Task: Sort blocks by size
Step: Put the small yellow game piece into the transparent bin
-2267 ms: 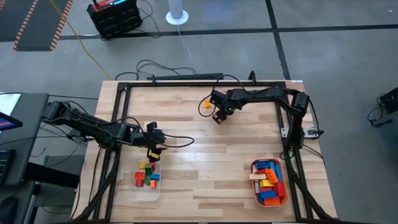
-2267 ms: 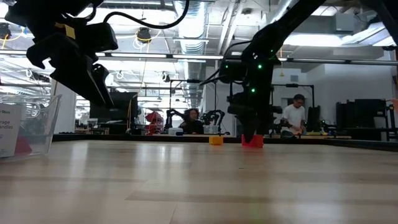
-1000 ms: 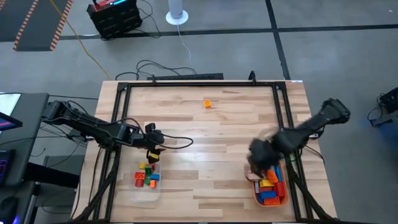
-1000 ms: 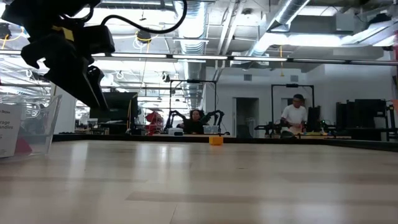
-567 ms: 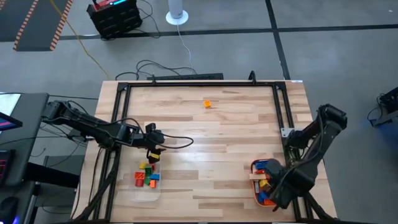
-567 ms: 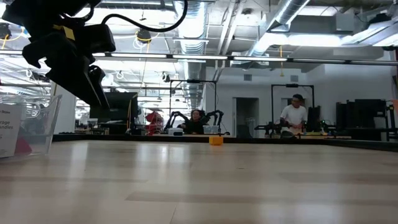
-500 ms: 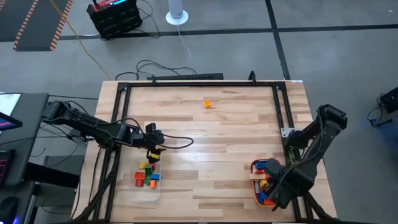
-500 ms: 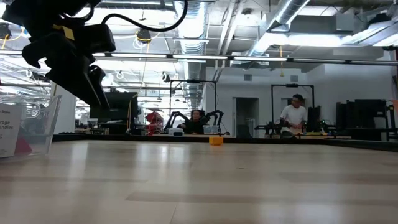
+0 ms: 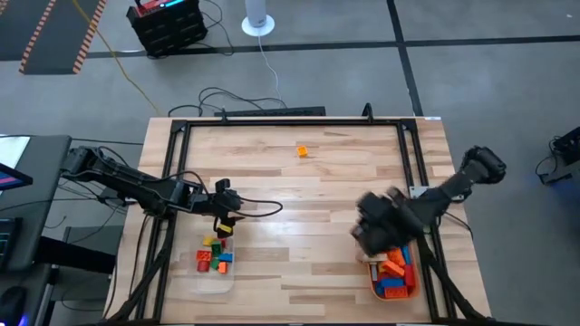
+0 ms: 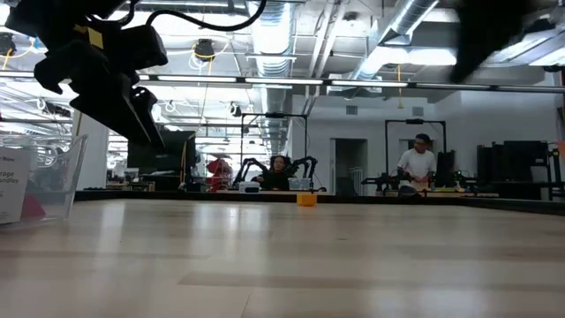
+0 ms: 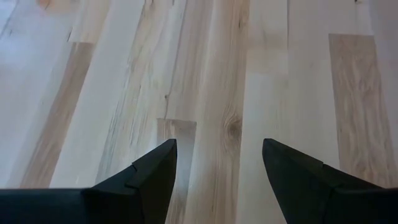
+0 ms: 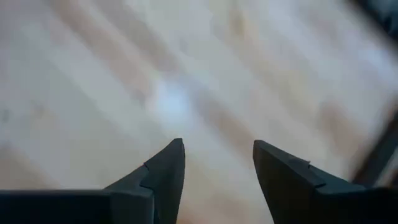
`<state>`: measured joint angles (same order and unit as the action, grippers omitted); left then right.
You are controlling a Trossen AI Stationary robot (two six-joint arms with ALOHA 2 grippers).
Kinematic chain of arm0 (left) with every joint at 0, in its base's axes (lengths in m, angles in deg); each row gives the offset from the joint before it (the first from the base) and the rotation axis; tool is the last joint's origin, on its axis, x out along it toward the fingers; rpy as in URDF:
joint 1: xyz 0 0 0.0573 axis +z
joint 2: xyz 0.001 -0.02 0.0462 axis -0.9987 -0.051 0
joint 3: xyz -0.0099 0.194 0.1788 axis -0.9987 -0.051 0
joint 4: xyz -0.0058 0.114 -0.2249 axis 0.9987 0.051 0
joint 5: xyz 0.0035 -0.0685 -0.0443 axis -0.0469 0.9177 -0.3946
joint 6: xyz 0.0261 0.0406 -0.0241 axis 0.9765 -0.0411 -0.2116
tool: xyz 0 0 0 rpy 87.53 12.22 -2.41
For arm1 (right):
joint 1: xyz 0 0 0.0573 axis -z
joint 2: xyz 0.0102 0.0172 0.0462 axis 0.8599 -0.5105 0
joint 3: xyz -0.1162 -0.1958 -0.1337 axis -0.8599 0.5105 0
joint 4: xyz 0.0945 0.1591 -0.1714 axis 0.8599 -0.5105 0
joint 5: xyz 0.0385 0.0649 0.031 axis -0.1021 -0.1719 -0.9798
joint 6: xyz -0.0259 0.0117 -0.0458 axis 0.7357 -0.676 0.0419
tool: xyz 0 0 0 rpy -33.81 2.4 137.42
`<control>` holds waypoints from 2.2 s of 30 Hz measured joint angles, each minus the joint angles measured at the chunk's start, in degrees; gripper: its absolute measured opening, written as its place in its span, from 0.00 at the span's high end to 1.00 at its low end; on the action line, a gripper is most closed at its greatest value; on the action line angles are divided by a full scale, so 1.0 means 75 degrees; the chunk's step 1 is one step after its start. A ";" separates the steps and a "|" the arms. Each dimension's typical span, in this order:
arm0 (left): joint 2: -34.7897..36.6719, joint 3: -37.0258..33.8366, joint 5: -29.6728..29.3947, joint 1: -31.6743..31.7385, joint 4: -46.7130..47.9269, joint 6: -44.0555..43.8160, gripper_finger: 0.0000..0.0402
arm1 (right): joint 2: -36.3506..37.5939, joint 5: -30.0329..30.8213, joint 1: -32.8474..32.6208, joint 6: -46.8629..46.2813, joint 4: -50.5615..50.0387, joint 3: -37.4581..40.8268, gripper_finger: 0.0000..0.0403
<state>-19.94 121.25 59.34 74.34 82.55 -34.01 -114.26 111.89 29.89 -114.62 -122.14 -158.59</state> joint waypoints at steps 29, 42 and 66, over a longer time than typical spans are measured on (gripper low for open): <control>0.0852 0.0000 -0.0933 -0.0218 0.0205 0.0112 0.43 | -0.3440 -0.3951 0.7000 1.2464 0.6963 -0.0611 0.34; 0.0850 0.0000 -0.0952 0.0149 0.0613 0.0108 0.43 | -0.5102 -0.4753 0.7760 1.3446 0.5283 -0.2890 0.34; 0.0850 0.0000 -0.0947 0.0152 0.0803 -0.0141 0.43 | -0.5520 -0.5120 0.7857 1.3586 0.5275 -0.2891 0.60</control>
<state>-13.57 121.25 52.24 75.48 88.57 -35.07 -155.66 73.49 88.81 -12.72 -82.58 -180.27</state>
